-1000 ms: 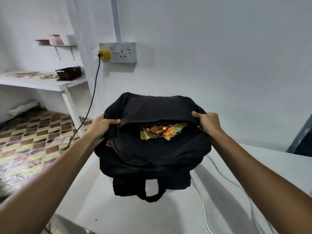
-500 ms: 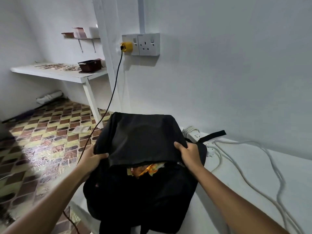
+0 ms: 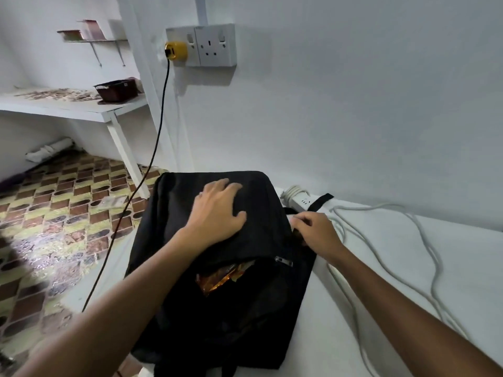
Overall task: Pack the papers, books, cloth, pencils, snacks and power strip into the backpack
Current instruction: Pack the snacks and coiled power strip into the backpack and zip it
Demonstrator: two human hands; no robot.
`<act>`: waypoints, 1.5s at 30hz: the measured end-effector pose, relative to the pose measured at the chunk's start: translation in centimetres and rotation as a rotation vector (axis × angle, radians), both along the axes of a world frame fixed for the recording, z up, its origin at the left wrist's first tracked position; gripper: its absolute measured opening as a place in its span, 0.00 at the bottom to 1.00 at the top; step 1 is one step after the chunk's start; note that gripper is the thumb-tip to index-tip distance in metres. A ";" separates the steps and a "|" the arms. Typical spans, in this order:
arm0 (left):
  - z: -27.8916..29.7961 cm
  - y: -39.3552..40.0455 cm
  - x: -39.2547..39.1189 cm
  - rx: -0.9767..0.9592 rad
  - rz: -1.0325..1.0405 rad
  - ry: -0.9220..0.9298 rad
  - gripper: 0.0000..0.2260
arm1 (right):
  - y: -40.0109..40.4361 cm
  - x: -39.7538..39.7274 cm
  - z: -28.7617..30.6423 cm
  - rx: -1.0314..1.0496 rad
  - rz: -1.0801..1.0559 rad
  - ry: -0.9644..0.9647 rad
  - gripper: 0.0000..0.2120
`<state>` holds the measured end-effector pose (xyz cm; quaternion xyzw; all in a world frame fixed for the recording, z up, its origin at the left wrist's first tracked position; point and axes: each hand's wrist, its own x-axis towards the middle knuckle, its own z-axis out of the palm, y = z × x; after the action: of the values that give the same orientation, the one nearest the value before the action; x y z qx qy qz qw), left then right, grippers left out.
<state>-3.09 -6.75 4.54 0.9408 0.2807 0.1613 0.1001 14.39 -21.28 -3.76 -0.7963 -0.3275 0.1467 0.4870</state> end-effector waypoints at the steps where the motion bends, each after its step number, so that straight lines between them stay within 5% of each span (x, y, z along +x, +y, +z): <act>1: -0.3 -0.9 1.2 0.016 -0.096 -0.022 0.26 | -0.5 0.4 -0.1 0.030 -0.057 -0.051 0.05; 7: -3.5 -5.1 9.9 0.189 -0.561 0.134 0.20 | -3.4 3.3 -1.1 -0.042 -0.177 -0.271 0.11; 13: -6.8 -7.2 14.7 0.367 -0.446 0.603 0.26 | -3.1 4.8 -2.6 -0.231 -0.119 -0.392 0.19; 23: -7.7 -6.1 15.6 0.369 -0.287 0.636 0.20 | -0.9 8.4 -4.7 -0.535 -0.227 -0.545 0.20; 31: -7.6 -5.8 16.5 0.376 -0.218 0.783 0.21 | -7.2 9.4 -3.4 -0.137 -0.303 -0.310 0.15; 34: -6.8 -6.3 17.3 0.191 -0.209 0.562 0.20 | -12.0 9.7 -2.3 -0.017 -0.337 -0.185 0.11; 39: -5.8 -9.5 19.3 -0.478 -0.297 -0.140 0.19 | -19.1 9.4 -0.6 0.226 -0.312 0.058 0.10; 45: -5.9 -15.2 21.1 -1.315 -0.297 -0.066 0.25 | -24.5 10.5 -0.3 0.393 -0.244 0.104 0.16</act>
<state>18.01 -21.95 -1.32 0.7073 0.1848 -0.0302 0.6816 24.92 -45.75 -4.03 -0.7112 -0.2253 0.0611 0.6630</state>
